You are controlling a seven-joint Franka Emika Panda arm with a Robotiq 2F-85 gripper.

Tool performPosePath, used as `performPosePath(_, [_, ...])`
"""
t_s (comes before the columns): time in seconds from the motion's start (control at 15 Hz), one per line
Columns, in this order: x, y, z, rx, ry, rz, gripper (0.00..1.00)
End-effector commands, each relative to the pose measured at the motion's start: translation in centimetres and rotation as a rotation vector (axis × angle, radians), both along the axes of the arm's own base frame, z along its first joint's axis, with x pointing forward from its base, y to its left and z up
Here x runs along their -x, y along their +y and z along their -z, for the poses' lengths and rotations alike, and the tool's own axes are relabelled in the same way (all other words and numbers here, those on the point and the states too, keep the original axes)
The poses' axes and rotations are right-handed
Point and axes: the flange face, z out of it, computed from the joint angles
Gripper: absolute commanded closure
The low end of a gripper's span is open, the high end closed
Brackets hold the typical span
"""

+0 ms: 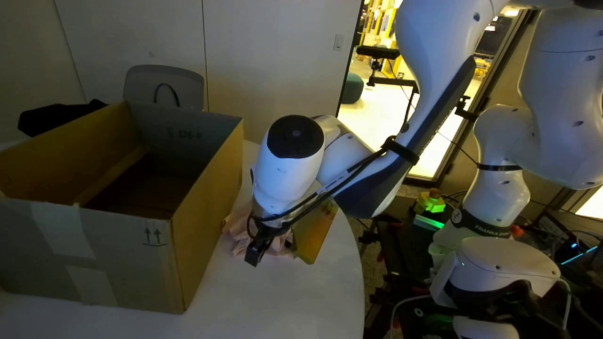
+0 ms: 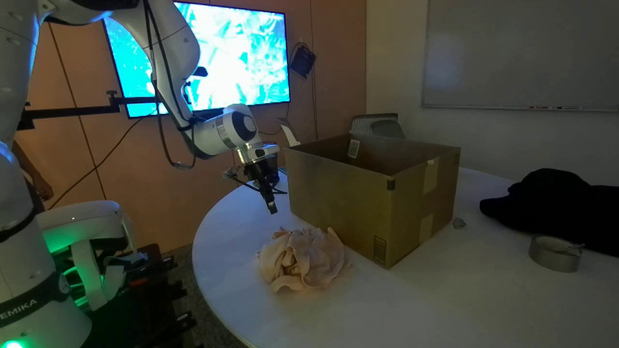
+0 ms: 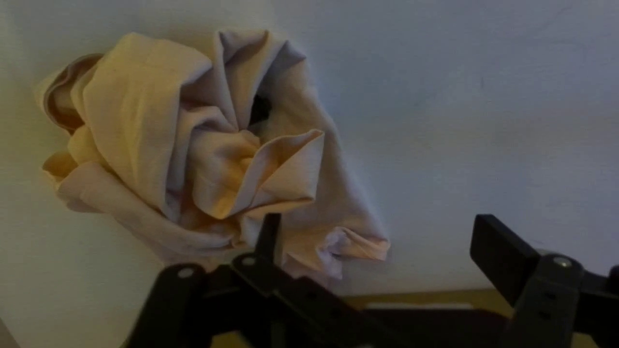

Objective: Put the marker in the shirt, fold the shirt then put it in the box

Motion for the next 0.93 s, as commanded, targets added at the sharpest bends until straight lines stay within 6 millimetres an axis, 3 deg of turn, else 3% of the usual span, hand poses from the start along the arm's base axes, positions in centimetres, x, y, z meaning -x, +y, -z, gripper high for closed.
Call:
performPosePath(0.0, [1.1, 0.0, -0.3, 0.005, -0.009, 0.022, 0.0])
performPosePath(0.53, [4.2, -1.6, 1.1, 0.023, 0.012, 0.113, 0.0])
performPosePath(0.87, [6.7, -3.4, 0.2, 0.023, -0.011, 0.2, 0.0])
